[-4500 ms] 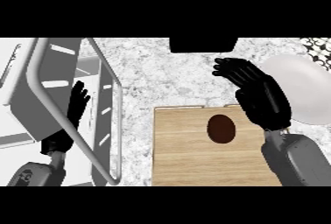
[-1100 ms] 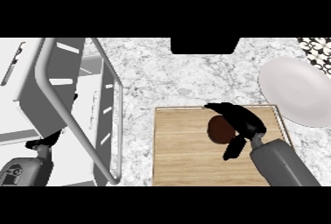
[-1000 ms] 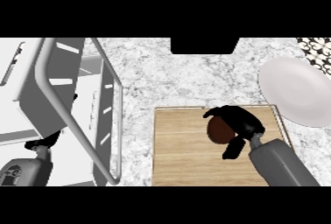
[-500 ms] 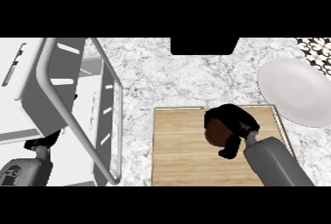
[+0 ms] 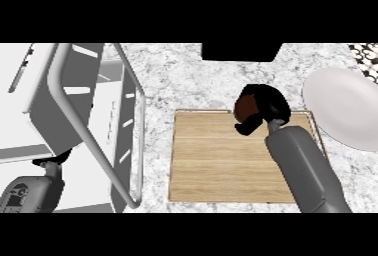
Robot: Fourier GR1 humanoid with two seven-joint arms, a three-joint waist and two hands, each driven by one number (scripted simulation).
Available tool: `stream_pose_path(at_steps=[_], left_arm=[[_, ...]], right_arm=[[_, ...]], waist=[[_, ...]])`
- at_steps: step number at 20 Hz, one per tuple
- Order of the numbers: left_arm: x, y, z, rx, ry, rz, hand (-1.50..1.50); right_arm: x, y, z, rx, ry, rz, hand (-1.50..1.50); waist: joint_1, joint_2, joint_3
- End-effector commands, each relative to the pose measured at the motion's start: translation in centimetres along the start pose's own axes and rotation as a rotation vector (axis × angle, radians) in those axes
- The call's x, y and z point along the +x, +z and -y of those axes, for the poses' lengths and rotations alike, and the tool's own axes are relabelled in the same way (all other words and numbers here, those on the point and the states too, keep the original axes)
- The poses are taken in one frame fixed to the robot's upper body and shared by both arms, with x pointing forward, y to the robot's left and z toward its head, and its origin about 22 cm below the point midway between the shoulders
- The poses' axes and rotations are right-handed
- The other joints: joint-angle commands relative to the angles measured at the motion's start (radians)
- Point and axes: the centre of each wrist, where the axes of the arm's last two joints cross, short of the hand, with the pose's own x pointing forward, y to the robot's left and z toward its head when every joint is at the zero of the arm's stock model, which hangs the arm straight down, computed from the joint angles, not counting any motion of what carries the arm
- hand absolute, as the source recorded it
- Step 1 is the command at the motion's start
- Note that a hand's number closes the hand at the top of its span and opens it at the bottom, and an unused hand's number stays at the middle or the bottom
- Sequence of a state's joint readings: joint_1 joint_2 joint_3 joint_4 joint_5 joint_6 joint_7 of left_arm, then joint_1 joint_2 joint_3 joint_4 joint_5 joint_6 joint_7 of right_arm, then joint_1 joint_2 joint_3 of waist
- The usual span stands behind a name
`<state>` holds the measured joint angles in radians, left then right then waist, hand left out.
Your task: Pick the cupcake from the tray and place it in the plate
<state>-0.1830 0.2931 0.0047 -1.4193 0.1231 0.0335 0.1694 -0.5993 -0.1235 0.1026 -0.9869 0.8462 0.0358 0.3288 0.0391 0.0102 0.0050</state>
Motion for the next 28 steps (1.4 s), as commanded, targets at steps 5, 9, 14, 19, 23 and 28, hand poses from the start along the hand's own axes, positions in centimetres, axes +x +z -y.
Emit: stream_pose_path(at_steps=[5, 9, 14, 19, 23, 28], left_arm=[[-1.3, 0.3, 0.4, 0.013, 0.006, -0.022, 0.00], [-0.4, 0.5, 1.2, 0.000, -0.003, -0.006, 0.00], [-0.1, 0.1, -0.8, 0.039, -0.001, -0.012, 0.00], [-0.7, -0.4, 0.6, 0.030, 0.003, -0.011, 0.00], [-0.5, 0.1, 0.9, 0.036, 0.010, -0.020, 0.00], [-1.0, -0.1, 1.2, 0.036, -0.010, -0.018, 0.00]], right_arm=[[2.9, -2.1, 4.7, -0.598, 0.019, -0.148, 1.50], [3.3, -2.9, 6.0, -0.800, 0.070, -0.239, 1.50], [-0.1, -3.1, 6.5, -0.867, -0.051, -0.335, 1.50], [-3.8, -3.8, 9.6, -0.911, -0.144, -0.408, 1.50], [-6.2, -3.2, 11.3, -0.919, -0.114, -0.483, 1.50], [-12.4, -2.4, 10.0, -0.926, -0.126, -0.529, 1.50]], waist=[[-0.001, 0.000, -0.006], [-0.006, -0.004, -0.005], [-0.032, -0.008, -0.005], [-0.033, -0.005, -0.004], [-0.037, -0.009, -0.005], [-0.033, -0.007, -0.004]])
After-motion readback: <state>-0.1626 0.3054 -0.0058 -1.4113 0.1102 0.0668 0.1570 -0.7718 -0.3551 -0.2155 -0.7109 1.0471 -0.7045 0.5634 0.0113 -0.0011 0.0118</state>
